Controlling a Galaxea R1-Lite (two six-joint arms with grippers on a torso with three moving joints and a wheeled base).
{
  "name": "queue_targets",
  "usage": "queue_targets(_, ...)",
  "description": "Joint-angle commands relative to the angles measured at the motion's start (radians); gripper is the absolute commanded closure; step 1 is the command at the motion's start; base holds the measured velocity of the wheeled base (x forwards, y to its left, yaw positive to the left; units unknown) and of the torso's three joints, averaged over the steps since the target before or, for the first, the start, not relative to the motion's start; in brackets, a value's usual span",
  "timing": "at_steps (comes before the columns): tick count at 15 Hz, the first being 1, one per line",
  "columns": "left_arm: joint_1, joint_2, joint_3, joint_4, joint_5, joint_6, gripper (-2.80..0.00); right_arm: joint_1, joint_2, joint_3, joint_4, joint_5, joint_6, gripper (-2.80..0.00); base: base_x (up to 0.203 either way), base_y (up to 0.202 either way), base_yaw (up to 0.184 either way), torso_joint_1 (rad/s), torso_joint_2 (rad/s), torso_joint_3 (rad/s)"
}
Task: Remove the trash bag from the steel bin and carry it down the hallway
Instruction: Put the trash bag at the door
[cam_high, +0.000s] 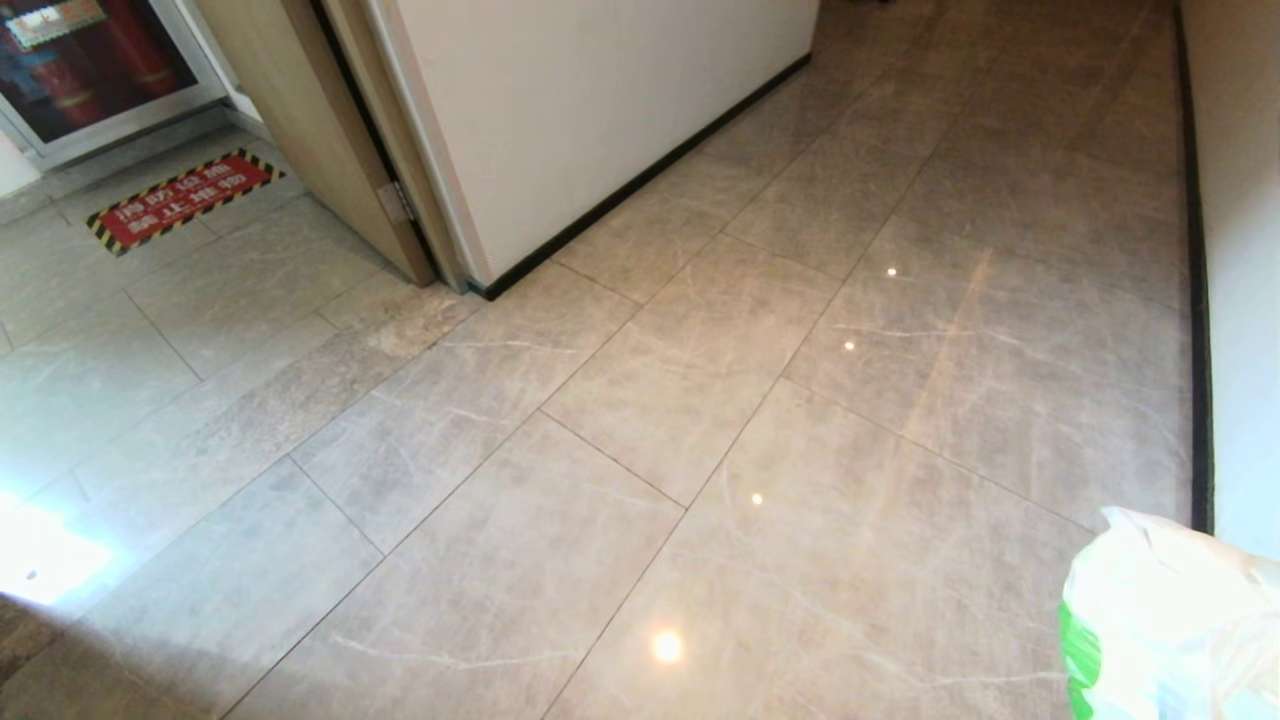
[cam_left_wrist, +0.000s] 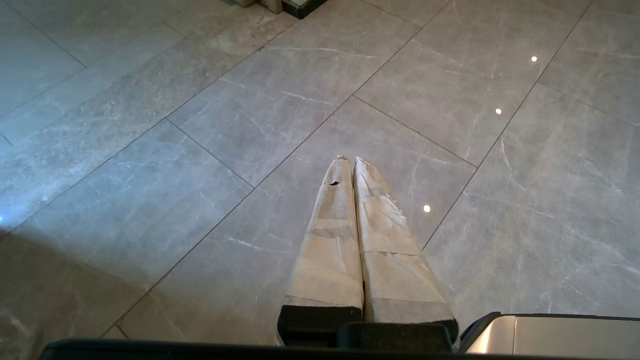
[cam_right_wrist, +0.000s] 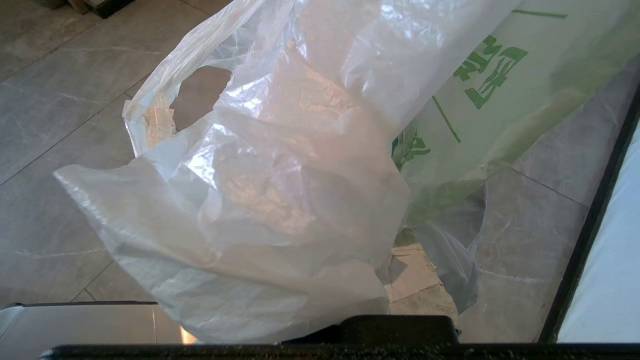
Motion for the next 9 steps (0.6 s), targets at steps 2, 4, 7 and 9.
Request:
queue_targets(2,0.0,0.0,0.0,0.0,0.0,-0.002,0.0,0.0,-0.001,0.0,0.0,0.0,-0.001,0.0,0.0,0.0,0.0,0.0,0.01,-0.2)
queue_targets(4,0.0,0.0,0.0,0.0,0.0,-0.001,0.0,0.0,0.0,0.0,0.0,0.0,-0.001,0.0,0.0,0.0,0.0,0.004,0.0,-0.196)
queue_targets(7,0.0,0.0,0.0,0.0,0.0,0.0,0.0,0.0,0.0,0.0,0.0,0.0,-0.001,0.0,0.0,0.0,0.0,0.004,0.0,-0.199)
queue_targets(9,0.0,0.0,0.0,0.0,0.0,0.0,0.0,0.0,-0.001,0.0,0.0,0.0,-0.001,0.0,0.0,0.0,0.0,0.002,0.0,-0.196)
